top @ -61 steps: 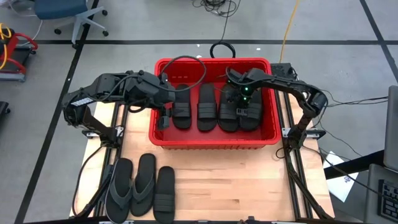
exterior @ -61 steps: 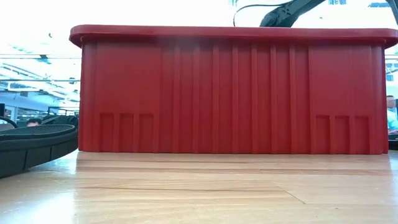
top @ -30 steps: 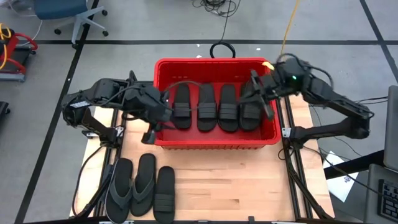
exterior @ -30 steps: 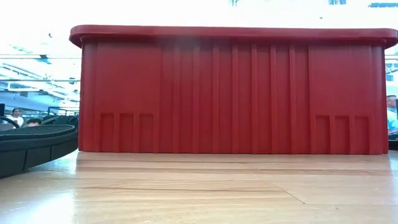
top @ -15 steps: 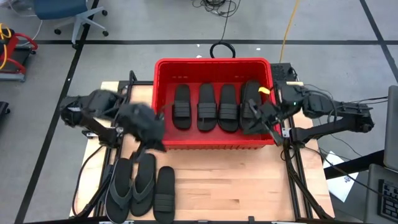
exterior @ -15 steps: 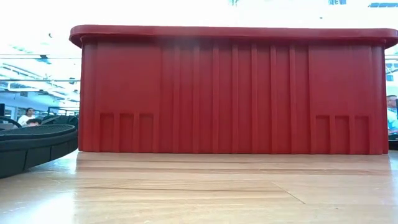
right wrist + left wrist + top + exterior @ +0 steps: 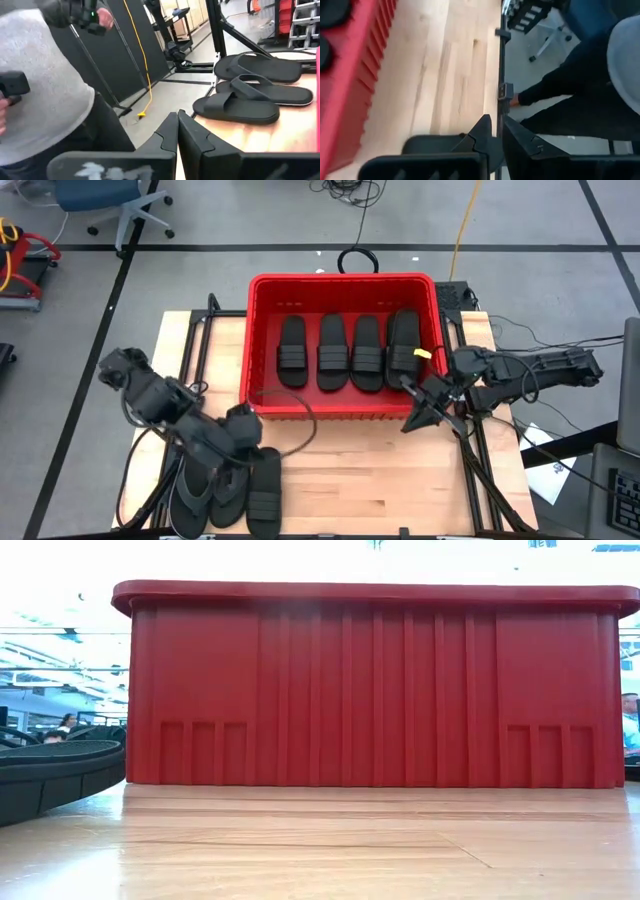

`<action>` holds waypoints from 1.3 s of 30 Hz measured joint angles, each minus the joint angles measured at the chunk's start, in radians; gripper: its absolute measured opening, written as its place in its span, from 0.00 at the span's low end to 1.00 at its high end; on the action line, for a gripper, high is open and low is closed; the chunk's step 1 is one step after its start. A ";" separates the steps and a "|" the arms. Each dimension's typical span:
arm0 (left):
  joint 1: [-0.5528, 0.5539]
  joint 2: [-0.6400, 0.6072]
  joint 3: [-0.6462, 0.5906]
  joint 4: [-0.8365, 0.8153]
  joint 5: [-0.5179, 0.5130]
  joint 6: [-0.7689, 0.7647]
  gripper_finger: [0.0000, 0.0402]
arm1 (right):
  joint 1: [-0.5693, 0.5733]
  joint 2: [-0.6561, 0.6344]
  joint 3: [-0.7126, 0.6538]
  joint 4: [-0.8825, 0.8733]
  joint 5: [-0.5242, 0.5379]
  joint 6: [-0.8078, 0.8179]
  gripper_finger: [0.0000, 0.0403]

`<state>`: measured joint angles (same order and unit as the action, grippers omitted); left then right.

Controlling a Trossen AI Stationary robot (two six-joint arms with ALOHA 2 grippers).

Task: Pick and place slides into bin
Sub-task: Put the black slide into the red bin

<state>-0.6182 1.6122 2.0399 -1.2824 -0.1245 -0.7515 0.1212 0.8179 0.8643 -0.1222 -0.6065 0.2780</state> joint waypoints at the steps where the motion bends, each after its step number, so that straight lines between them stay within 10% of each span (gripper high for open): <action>1: -0.001 0.013 0.000 -0.003 0.003 -0.008 0.10 | 0.002 -0.004 -0.010 0.025 0.003 0.023 0.00; 9: -0.020 0.134 -0.041 -0.290 0.055 0.069 0.18 | 0.005 -0.002 -0.043 0.206 0.023 0.100 0.00; 25: -0.029 -0.181 -1.043 0.997 0.358 -0.107 0.20 | 0.005 -0.002 -0.043 0.230 0.184 0.214 0.00; 39: 0.054 -0.194 -1.243 1.037 0.388 -0.158 0.53 | 0.005 -0.002 -0.043 0.230 0.184 0.279 0.00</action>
<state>-0.5644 1.4181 0.7967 -0.2456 0.2631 -0.9094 0.1265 0.8158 0.8211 0.1078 -0.4221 0.5568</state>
